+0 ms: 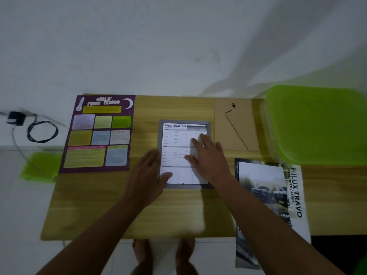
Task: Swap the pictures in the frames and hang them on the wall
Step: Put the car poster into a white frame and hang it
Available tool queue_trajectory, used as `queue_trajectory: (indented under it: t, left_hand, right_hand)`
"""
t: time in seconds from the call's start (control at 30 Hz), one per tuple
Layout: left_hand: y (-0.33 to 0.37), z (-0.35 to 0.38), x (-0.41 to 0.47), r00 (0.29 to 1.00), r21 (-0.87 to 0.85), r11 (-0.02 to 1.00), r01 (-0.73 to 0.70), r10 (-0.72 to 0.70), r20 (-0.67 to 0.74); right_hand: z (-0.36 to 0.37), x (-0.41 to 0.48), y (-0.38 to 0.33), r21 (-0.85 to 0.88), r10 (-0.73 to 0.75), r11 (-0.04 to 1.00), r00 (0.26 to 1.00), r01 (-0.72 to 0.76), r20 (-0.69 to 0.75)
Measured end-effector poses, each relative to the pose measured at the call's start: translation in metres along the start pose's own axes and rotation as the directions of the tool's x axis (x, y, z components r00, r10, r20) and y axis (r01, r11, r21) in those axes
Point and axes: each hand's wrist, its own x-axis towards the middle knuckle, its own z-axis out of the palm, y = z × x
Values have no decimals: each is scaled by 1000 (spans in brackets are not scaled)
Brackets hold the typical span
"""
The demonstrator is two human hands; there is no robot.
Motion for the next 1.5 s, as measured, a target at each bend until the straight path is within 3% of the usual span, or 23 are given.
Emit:
queue_trajectory:
  t: [0.13,0.33,0.4,0.53,0.63,0.7,0.97,1.23,1.4,1.5]
  left_hand:
    - [-15,7,-8,986,89,994,61,-74,149]
    - [-18,6,-9,978,110,993,35,-57,199]
    - [-19,7,-8,978,101,994,31,-51,203]
    - [-21,8,-6,979,84,996,24,-40,199]
    - [-21,9,-7,979,90,996,18,-36,201]
    - [-20,9,-6,979,76,997,27,-42,200]
    - [-15,5,-6,977,60,997,50,-61,203]
    - [-13,-12,-2,947,18,997,78,-80,312]
    - [-15,-9,-4,957,18,998,68,-71,281]
    - [-16,-8,-5,959,2,998,69,-67,275]
  right_hand:
    - [0,0,1,14,-11,1000,1000,12,-10]
    - [-4,1,1,42,-27,999,1000,26,2]
    - [-12,1,2,114,0,993,999,6,-53]
    - [-31,17,42,211,281,948,938,-238,-205]
    - [-41,36,82,173,460,884,875,-434,-152]
    - [-48,46,97,169,509,855,855,-490,-96]
    - [-77,60,99,169,427,898,898,-406,-109]
    - [-115,22,52,163,386,922,875,-352,-292]
    - [-86,3,-5,276,341,917,925,-288,-167]
    - [-60,0,-30,259,314,925,943,-277,-110]
